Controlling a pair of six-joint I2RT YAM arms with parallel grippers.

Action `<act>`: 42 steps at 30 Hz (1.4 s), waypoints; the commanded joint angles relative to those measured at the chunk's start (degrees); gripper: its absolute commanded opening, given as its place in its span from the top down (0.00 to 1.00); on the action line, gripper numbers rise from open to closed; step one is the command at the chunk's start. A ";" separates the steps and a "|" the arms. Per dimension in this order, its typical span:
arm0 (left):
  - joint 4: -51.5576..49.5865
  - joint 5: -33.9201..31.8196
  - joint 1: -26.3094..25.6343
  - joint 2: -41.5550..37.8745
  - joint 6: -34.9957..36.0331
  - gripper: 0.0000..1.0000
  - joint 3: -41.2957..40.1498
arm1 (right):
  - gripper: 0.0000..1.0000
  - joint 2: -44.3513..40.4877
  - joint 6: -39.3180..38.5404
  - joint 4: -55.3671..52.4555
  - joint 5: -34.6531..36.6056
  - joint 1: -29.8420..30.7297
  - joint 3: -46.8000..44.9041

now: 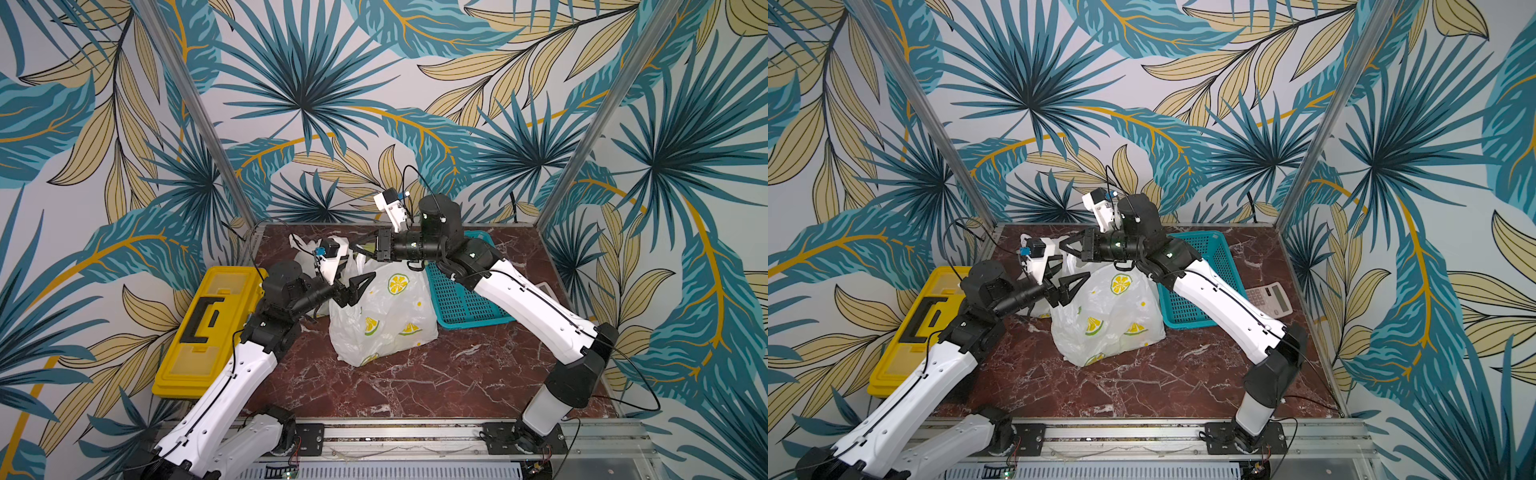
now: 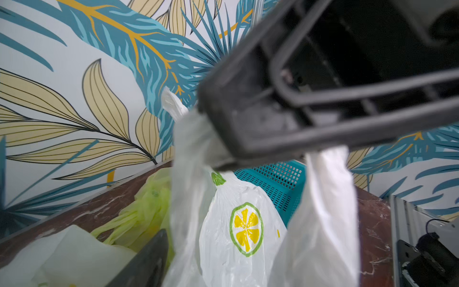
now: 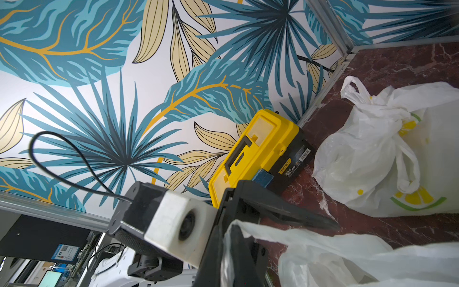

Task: Place the pears into plastic bags & tie knots
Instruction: Tie the plastic bag at the center of the board.

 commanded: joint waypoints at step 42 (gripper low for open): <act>9.06 5.98 5.01 4.09 -13.60 1.00 -2.64 | 0.20 -25.02 -24.81 -3.68 19.66 -16.08 -31.08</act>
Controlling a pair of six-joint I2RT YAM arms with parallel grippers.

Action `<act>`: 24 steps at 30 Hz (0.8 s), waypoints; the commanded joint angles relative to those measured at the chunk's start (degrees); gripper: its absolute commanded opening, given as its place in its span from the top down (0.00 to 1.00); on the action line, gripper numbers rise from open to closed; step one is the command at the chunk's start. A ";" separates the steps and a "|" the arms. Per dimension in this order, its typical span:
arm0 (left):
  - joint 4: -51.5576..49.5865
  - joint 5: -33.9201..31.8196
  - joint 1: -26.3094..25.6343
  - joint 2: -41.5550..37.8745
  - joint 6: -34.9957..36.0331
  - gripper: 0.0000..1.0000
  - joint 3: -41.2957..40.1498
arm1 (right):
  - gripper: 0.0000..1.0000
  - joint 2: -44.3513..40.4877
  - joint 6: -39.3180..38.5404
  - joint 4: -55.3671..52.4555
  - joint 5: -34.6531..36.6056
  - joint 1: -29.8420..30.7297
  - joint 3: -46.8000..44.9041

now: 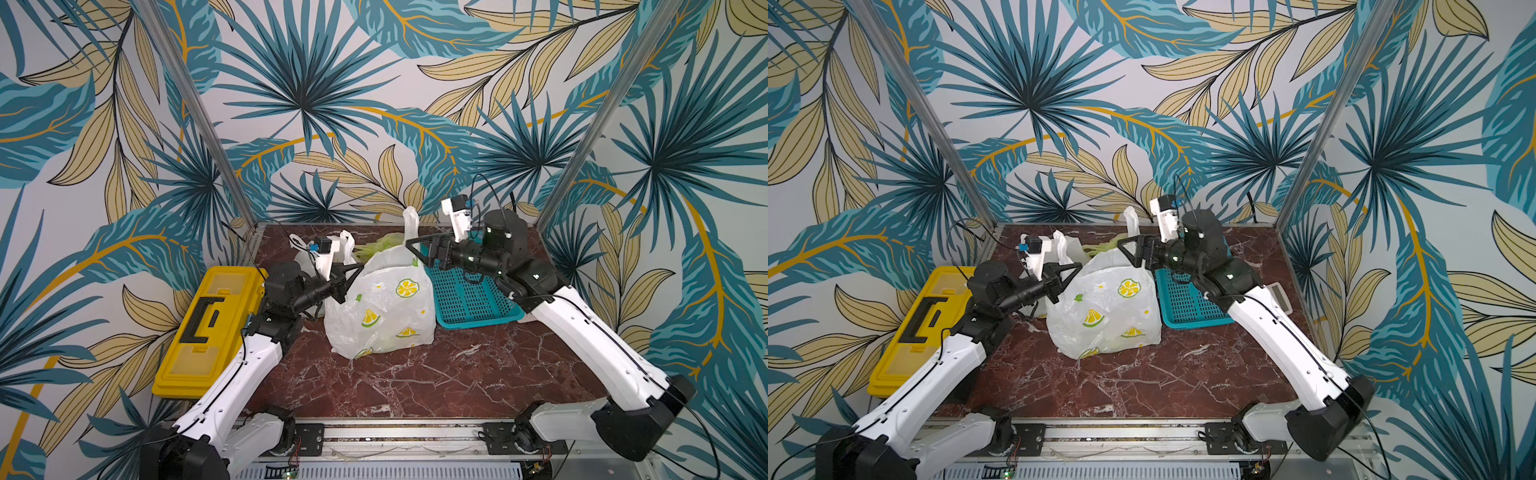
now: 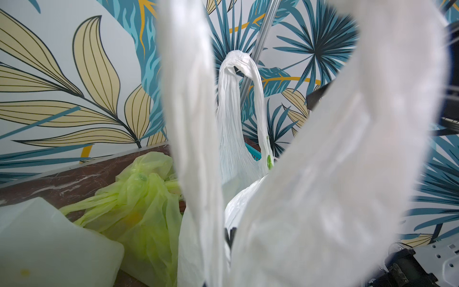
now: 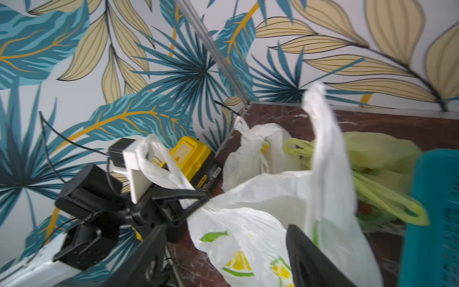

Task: Place the pears into plastic bags & tie knots
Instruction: Tie the plastic bag at the center of the board.

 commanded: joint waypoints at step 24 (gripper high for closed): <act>0.97 9.69 0.36 0.80 -1.94 1.00 0.26 | 0.10 26.27 -15.60 31.13 -23.51 -9.09 -4.06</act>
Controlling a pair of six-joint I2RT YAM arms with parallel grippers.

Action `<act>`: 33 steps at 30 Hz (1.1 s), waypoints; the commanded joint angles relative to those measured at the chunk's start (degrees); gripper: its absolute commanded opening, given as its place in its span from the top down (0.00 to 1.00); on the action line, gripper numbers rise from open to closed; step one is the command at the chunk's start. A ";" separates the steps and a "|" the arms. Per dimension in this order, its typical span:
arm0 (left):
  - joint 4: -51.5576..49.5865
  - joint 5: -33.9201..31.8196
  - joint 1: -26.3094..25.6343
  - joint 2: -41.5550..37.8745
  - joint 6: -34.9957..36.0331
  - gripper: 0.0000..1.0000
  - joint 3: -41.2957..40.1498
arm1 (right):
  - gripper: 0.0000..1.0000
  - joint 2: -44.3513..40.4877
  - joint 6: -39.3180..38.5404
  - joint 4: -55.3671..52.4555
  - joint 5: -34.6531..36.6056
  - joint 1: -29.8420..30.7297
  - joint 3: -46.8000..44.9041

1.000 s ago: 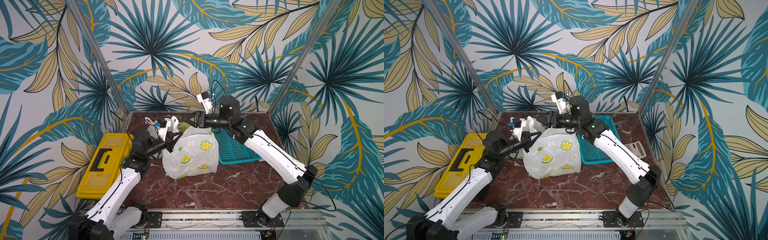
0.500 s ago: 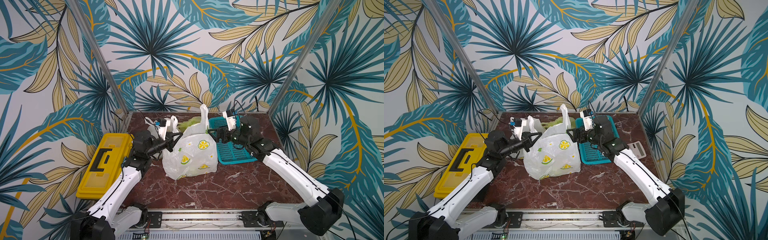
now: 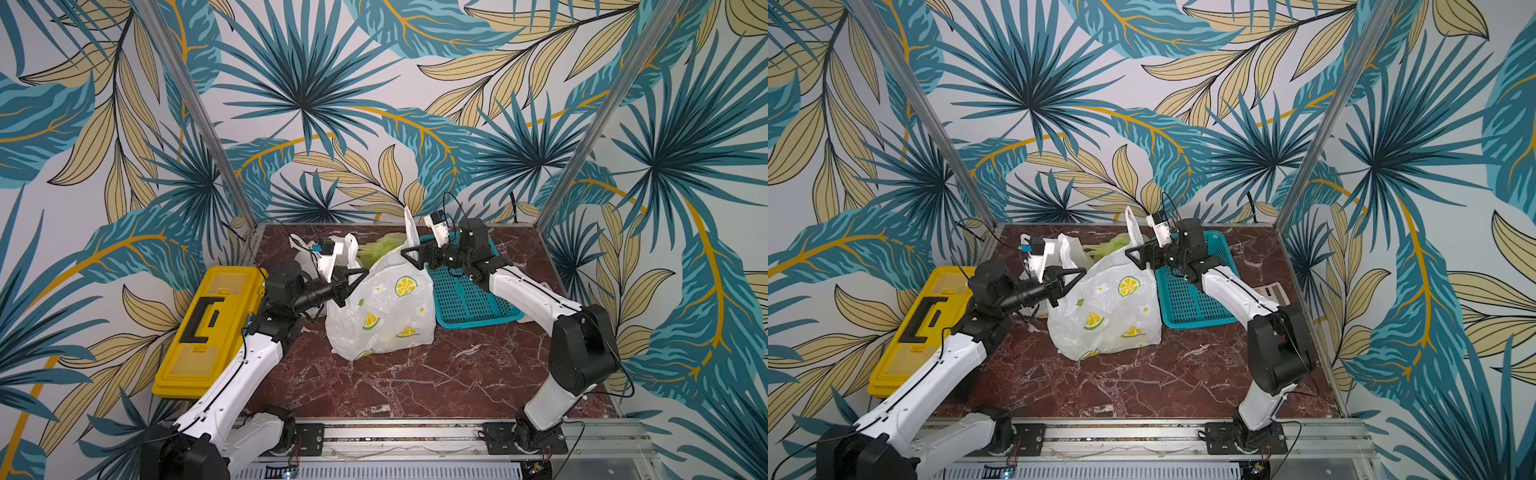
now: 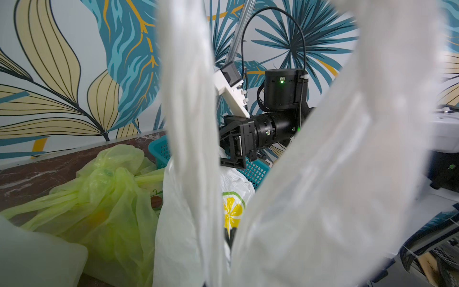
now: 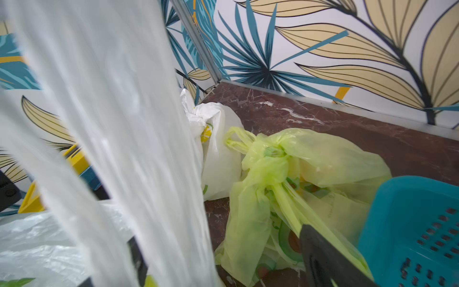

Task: Place the pears into plastic bags & tie knots
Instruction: Tie the plastic bag at the center of the board.

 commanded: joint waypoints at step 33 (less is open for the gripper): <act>-47.04 17.79 -5.76 25.85 24.43 0.78 29.64 | 0.98 -13.62 -31.14 -33.88 19.86 17.30 2.92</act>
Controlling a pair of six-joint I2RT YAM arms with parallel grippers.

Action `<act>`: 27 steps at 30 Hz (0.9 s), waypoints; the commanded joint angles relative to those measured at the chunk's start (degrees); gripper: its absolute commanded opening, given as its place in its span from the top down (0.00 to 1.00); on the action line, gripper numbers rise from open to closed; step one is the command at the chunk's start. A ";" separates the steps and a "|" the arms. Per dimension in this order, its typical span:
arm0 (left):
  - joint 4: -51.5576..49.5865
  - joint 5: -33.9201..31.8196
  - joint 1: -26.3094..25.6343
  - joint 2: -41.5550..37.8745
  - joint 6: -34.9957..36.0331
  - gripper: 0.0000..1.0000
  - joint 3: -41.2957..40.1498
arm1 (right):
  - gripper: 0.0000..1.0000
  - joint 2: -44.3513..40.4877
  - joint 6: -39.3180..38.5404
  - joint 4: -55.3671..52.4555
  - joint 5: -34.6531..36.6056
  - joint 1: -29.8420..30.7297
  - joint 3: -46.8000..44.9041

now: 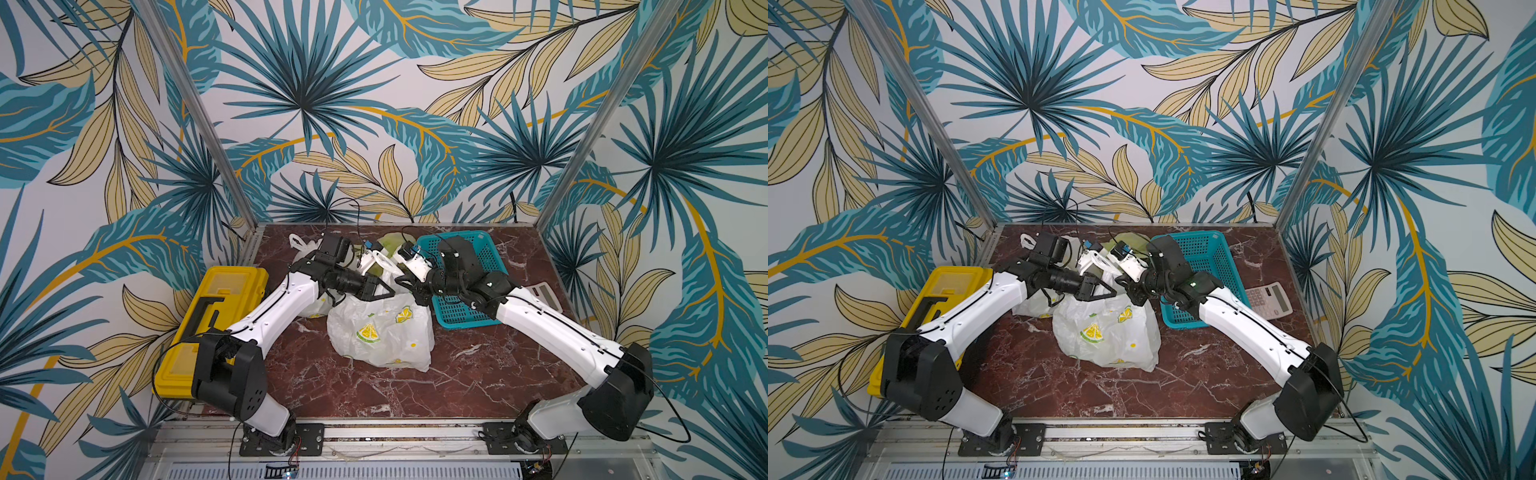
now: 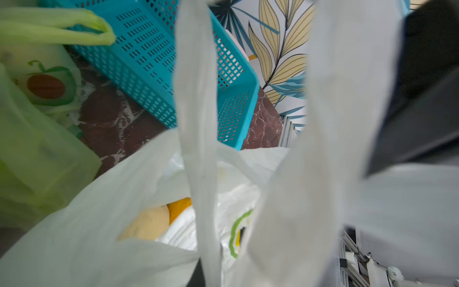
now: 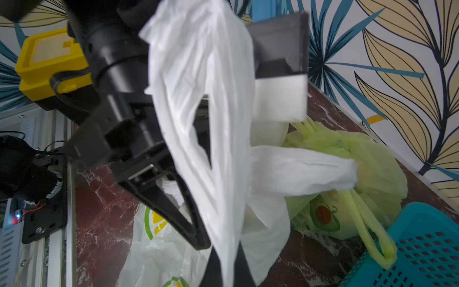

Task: Place the pears into plastic bags & tie knots
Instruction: Tie the plastic bag at the center of the board.

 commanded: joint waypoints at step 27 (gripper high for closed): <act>-1.07 6.17 3.12 2.59 6.36 0.85 7.39 | 0.66 2.41 -0.58 -9.96 -1.29 0.49 5.21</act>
